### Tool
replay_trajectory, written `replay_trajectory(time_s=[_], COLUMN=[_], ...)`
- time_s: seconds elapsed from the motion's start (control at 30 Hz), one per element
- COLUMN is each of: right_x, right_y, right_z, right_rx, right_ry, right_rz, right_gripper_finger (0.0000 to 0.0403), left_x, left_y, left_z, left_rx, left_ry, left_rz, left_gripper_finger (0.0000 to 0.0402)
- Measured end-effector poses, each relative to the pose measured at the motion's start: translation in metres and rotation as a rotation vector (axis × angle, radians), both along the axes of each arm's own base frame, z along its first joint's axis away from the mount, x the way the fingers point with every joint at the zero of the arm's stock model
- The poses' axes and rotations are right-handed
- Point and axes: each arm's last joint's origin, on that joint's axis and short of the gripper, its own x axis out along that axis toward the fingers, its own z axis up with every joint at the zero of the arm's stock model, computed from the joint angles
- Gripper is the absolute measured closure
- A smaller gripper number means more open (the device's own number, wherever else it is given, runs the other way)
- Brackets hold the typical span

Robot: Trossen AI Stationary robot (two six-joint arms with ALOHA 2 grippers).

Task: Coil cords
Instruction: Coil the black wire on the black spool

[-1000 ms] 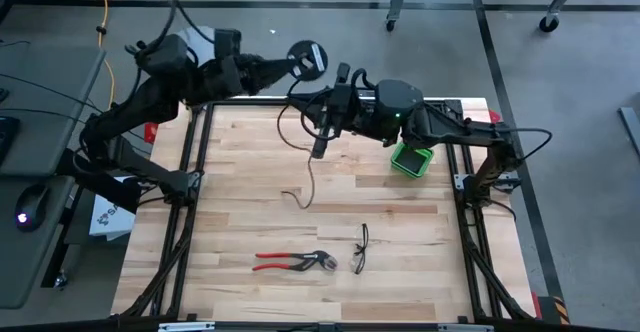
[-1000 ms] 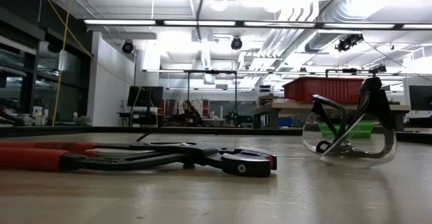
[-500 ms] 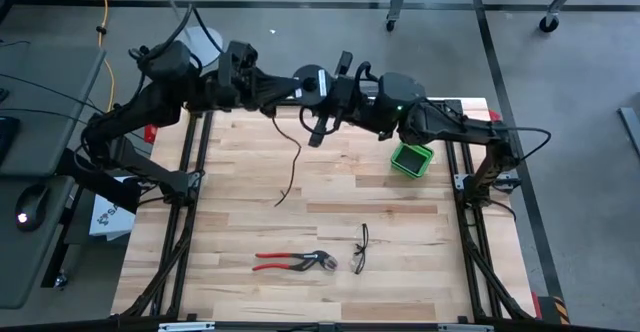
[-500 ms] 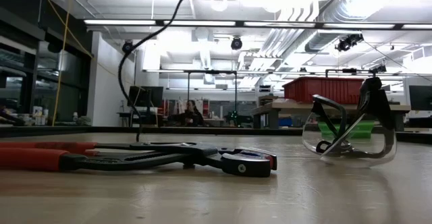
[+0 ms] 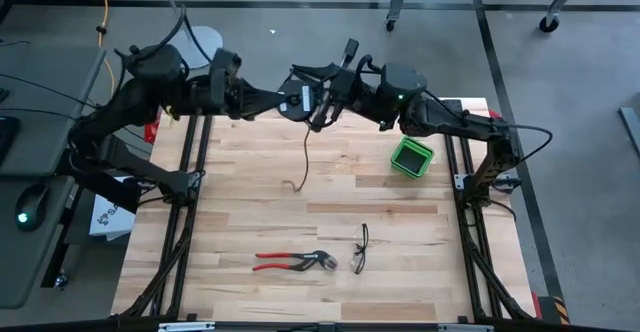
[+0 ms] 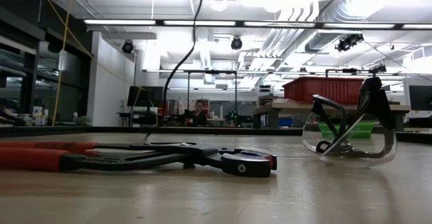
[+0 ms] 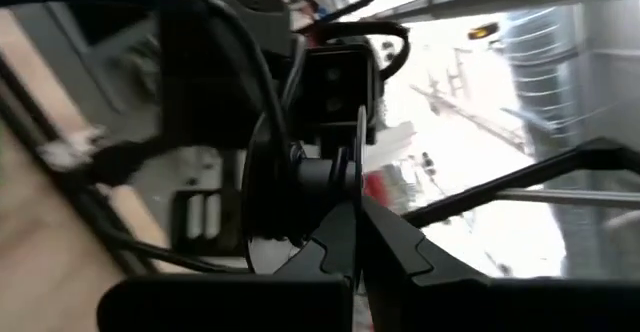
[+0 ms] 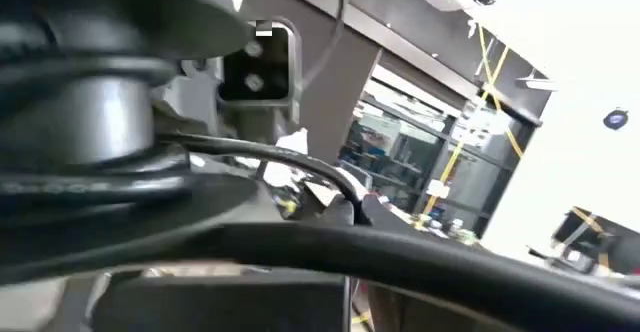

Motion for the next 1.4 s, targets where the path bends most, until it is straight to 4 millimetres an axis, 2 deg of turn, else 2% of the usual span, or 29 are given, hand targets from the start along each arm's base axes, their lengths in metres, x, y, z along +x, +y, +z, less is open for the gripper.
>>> replay_trajectory(time_s=[0.23, 0.6, 0.87, 1.13, 1.23, 1.4], right_x=[-0.008, -0.017, -0.019, -0.019, -0.019, -0.017], right_y=[-0.011, -0.02, -0.02, -0.017, -0.017, -0.017], right_z=[0.0, 0.0, -0.001, 0.0, -0.001, -0.004], right_rx=[-0.01, 0.013, 0.03, 0.178, 0.219, 0.275], right_ry=[0.066, 0.127, 0.14, 0.079, 0.072, 0.071], right_rz=[-0.054, -0.086, -0.11, -0.074, -0.061, -0.035], right_gripper_finger=[0.0403, 0.0403, 0.0403, 0.0399, 0.0379, 0.0312], left_x=[-0.021, -0.022, -0.019, -0.018, -0.017, -0.024], left_y=[0.011, 0.026, 0.027, 0.027, 0.027, 0.027], left_z=[-0.008, -0.013, 0.004, 0.014, 0.019, 0.028], left_rx=[0.227, 0.675, 0.869, 0.914, 0.916, 0.923], left_ry=[0.142, 0.294, 0.159, 0.069, 0.022, -0.053], left_rz=[0.132, 0.313, 0.403, 0.457, 0.484, 0.529], left_gripper_finger=[0.0401, 0.0401, 0.0401, 0.0401, 0.0401, 0.0401])
